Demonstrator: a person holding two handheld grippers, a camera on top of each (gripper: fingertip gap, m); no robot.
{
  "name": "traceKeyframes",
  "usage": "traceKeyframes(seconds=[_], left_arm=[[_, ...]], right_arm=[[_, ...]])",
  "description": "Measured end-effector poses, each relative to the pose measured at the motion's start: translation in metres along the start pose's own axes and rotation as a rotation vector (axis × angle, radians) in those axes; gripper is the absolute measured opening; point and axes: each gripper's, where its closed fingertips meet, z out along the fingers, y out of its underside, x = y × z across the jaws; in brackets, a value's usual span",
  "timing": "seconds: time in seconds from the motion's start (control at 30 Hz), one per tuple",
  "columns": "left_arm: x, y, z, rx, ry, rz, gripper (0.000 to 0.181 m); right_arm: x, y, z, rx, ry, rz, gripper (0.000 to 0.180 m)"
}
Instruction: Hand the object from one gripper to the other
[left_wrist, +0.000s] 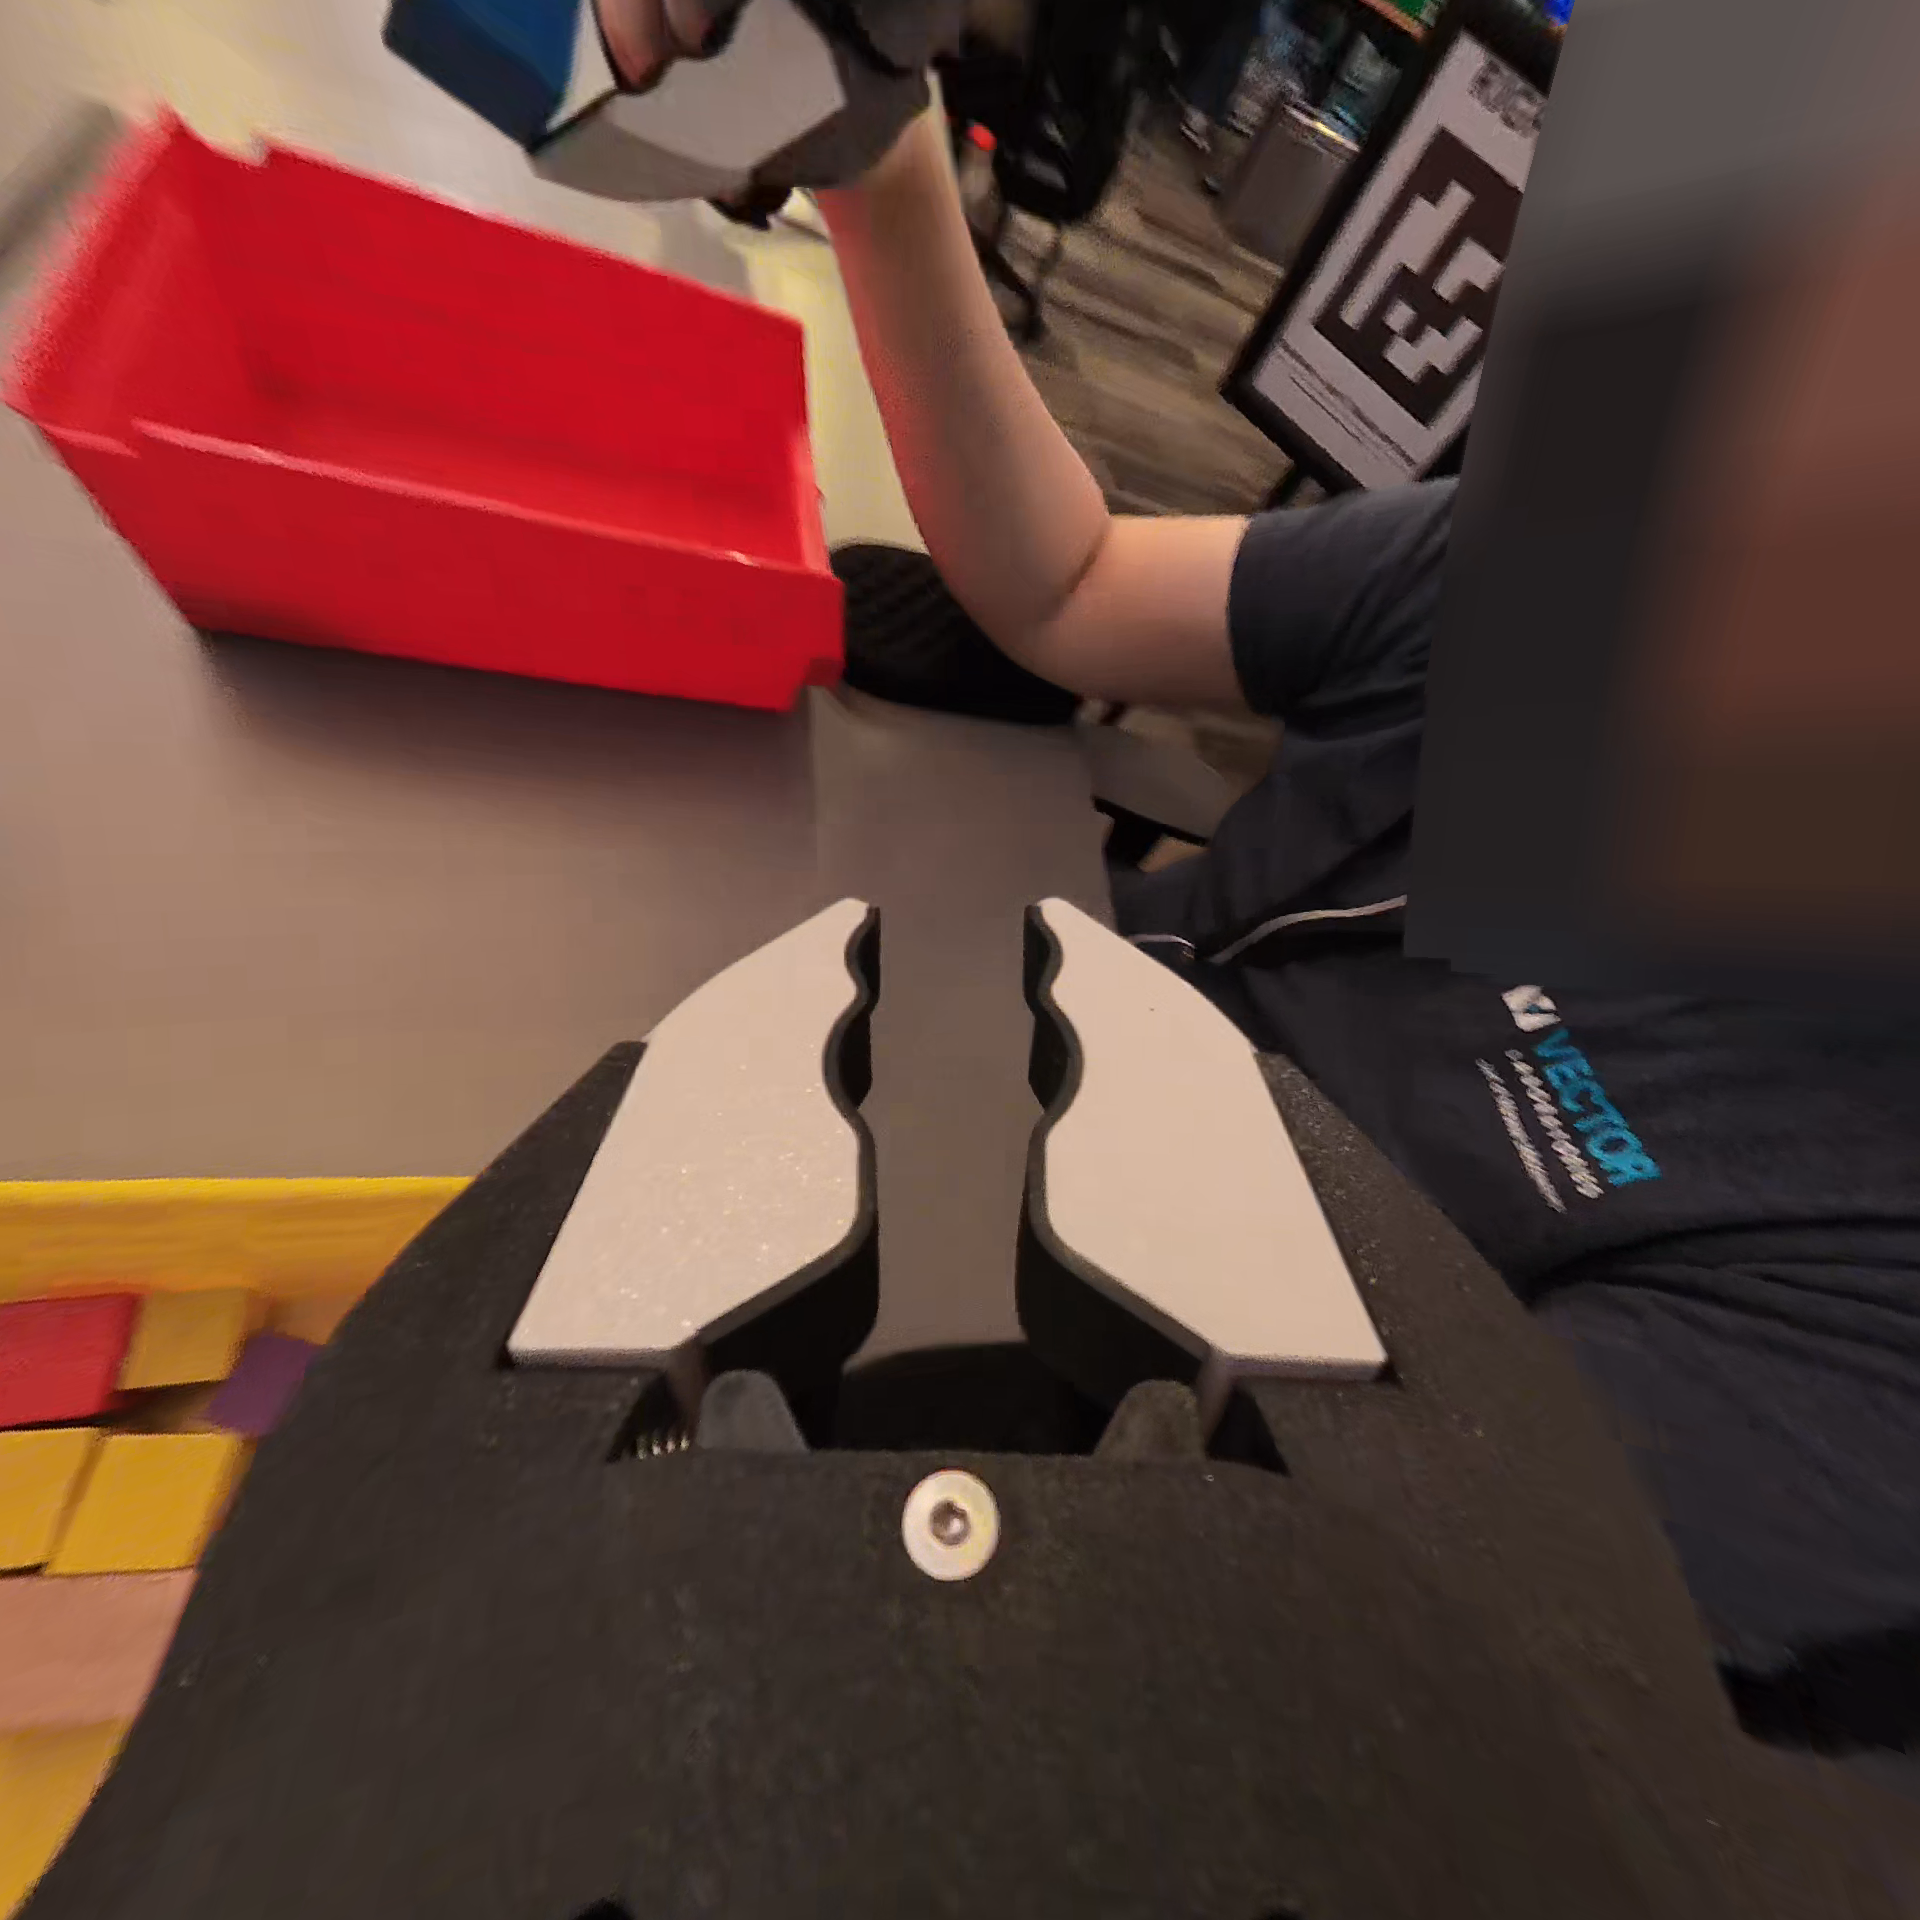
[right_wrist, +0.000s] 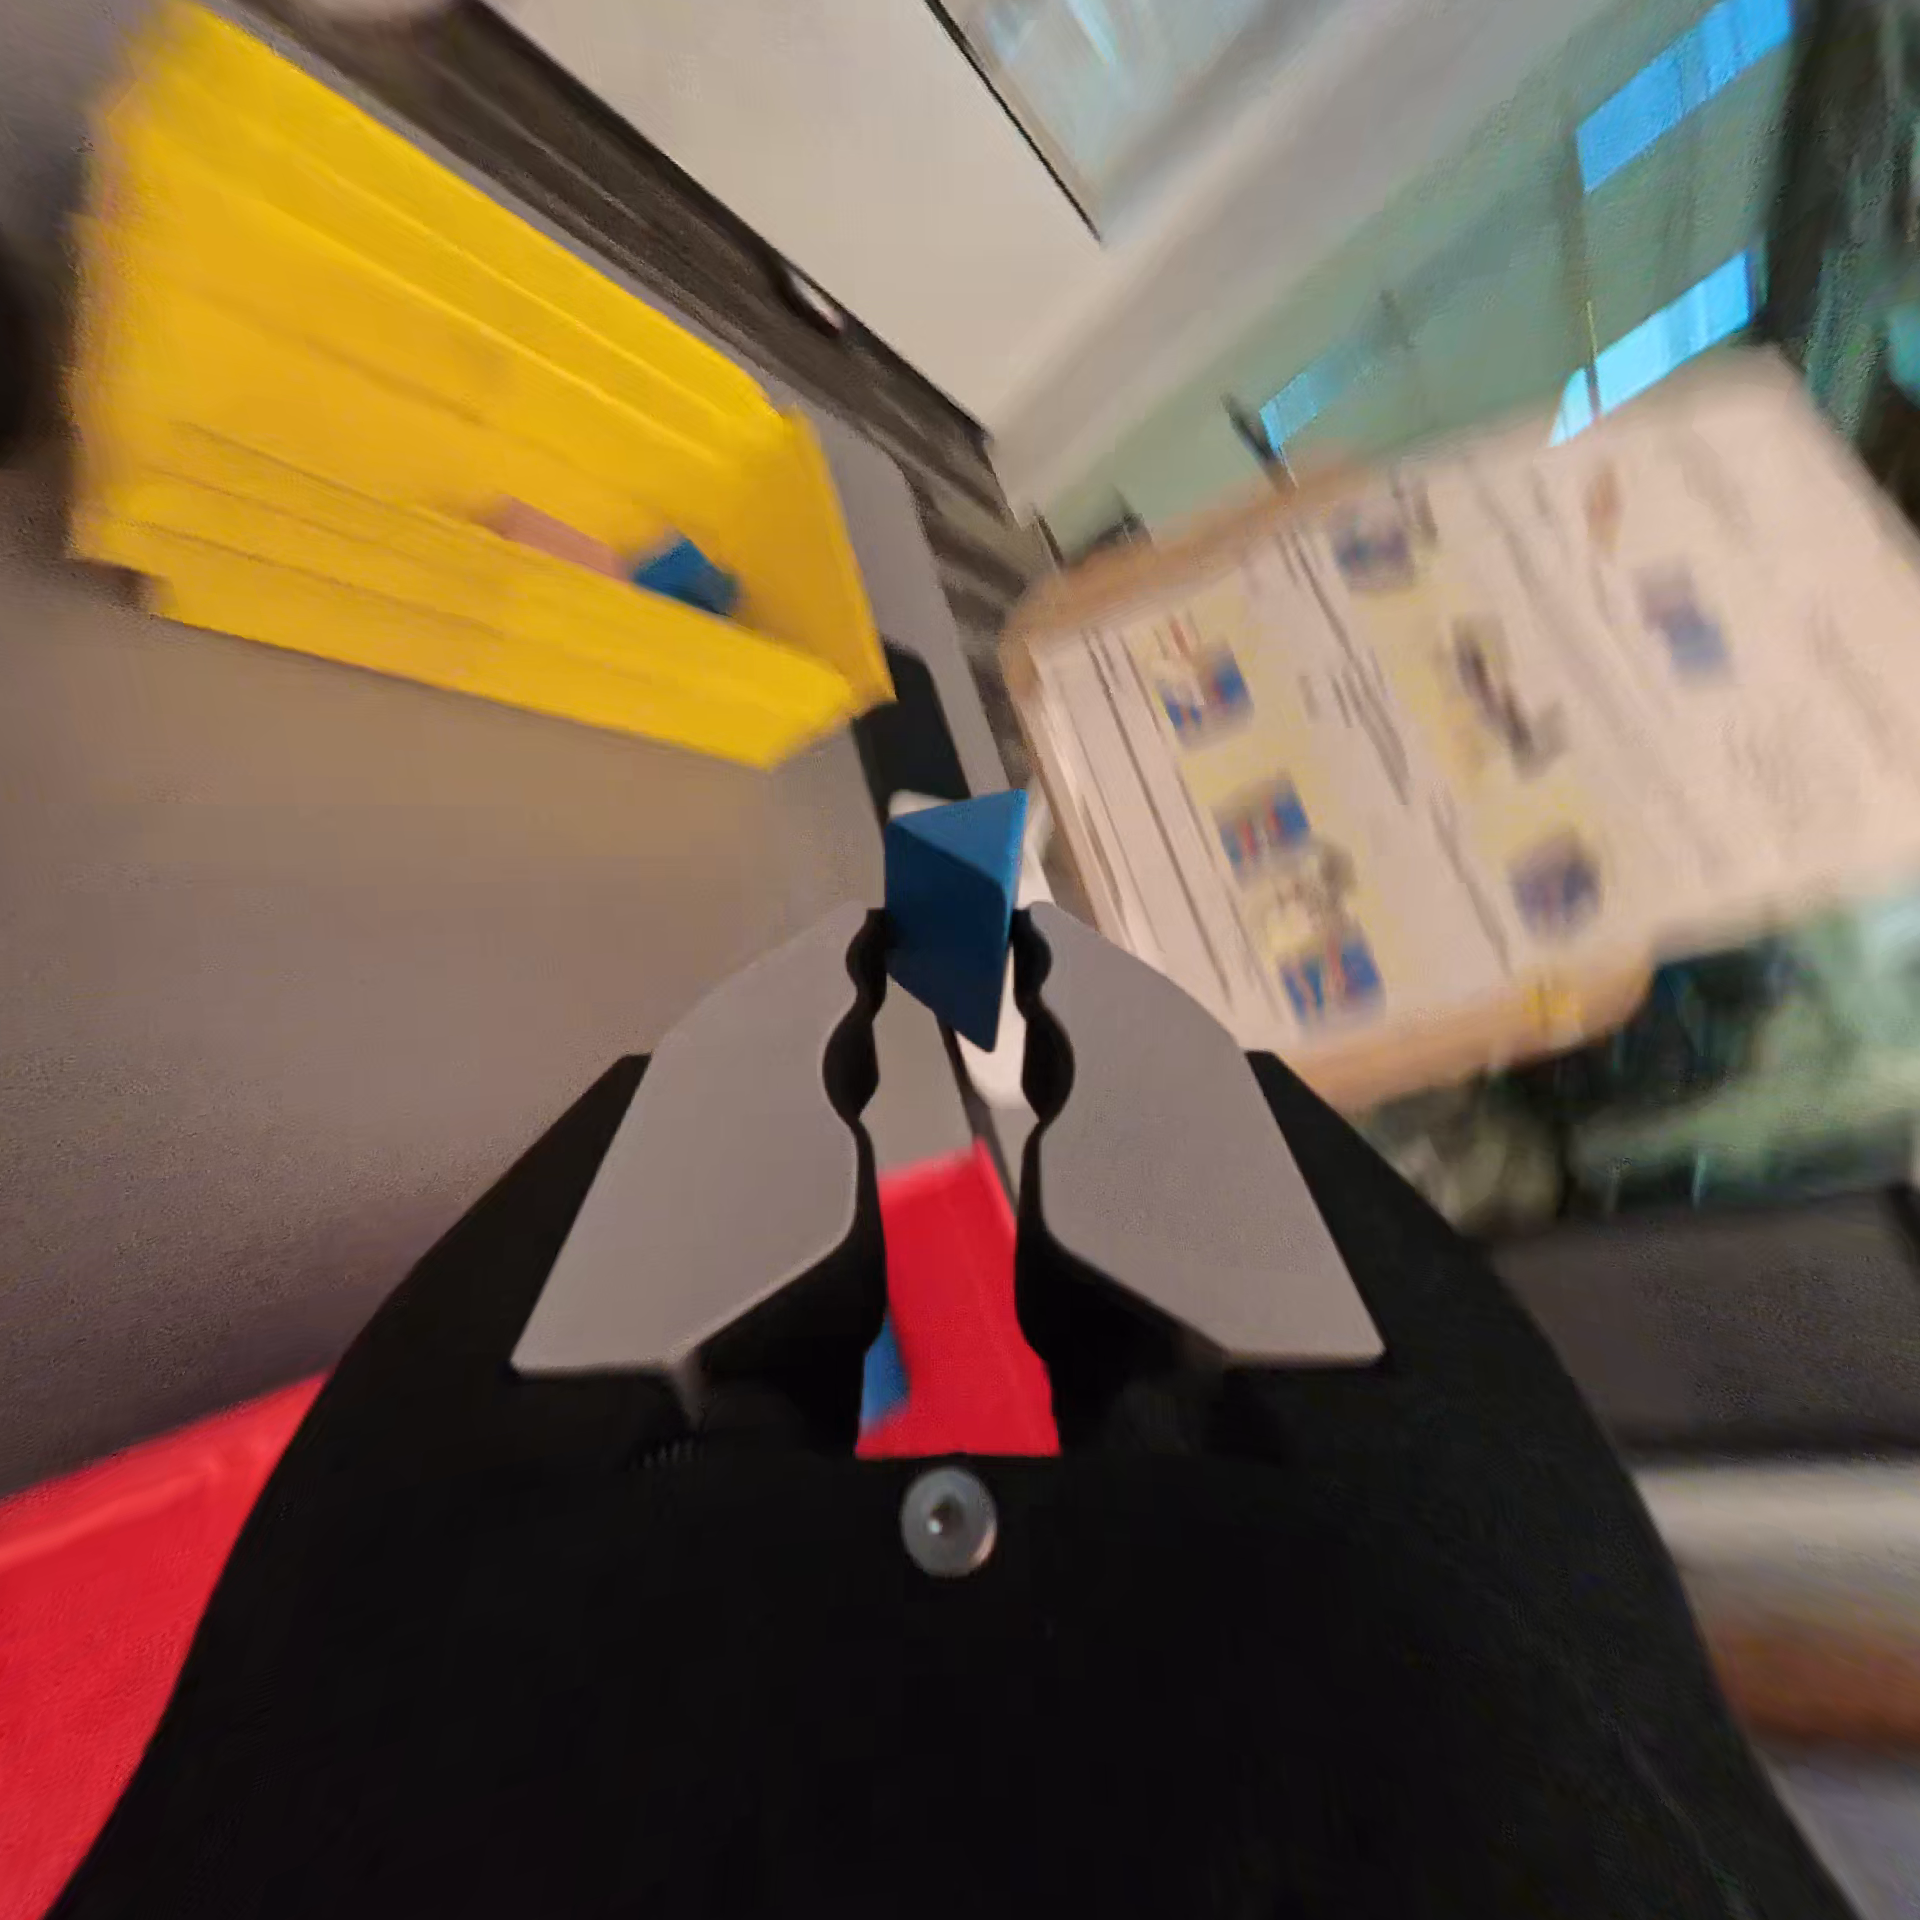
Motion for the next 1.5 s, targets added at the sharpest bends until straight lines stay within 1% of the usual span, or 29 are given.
traceKeyframes(seconds=[0.03,0.1,0.17,0.2,0.27,0.33,0.4,0.5,0.6,0.73,1.27,1.4,1.5], left_arm=[[-0.003,-0.005,-0.003,0.026,-0.040,0.026,0.026],[-0.005,-0.015,-0.005,0.067,-0.087,0.071,0.026],[-0.002,-0.026,-0.006,0.119,-0.102,0.121,0.026],[0.002,-0.031,-0.007,0.143,-0.093,0.147,0.025],[0.017,-0.038,-0.007,0.186,-0.027,0.208,0.025],[0.027,-0.040,-0.006,0.202,0.008,0.247,0.025],[0.032,-0.036,-0.002,0.179,0.026,0.268,0.025],[0.033,-0.033,0.004,0.146,0.016,0.275,0.025],[0.036,-0.034,0.008,0.139,0.028,0.285,0.025],[0.036,-0.035,0.010,0.136,0.016,0.292,0.025],[0.034,-0.033,0.012,0.122,0.007,0.277,0.025],[0.034,-0.036,0.009,0.151,0.021,0.266,0.025],[0.037,-0.043,0.002,0.211,0.039,0.255,0.025]], right_arm=[[0.020,0.033,-0.006,-0.078,0.049,0.111,0.024],[0.038,0.098,-0.013,-0.226,0.086,0.321,0.024],[0.036,0.155,-0.014,-0.393,0.076,0.465,0.024],[0.029,0.179,-0.013,-0.471,0.055,0.496,0.024],[0.014,0.214,-0.005,-0.593,0.011,0.491,0.024],[0.002,0.239,0.007,-0.667,-0.012,0.485,0.024],[-0.007,0.257,0.018,-0.724,-0.020,0.524,0.024],[-0.015,0.275,0.030,-0.768,0.000,0.587,0.024],[-0.024,0.292,0.033,-0.822,-0.002,0.628,0.024],[-0.032,0.301,0.034,-0.829,-0.015,0.650,0.024],[-0.041,0.303,0.029,-0.877,-0.053,0.747,0.025],[-0.042,0.305,0.029,-0.875,-0.058,0.753,0.025],[-0.045,0.306,0.029,-0.886,-0.075,0.755,0.026]])
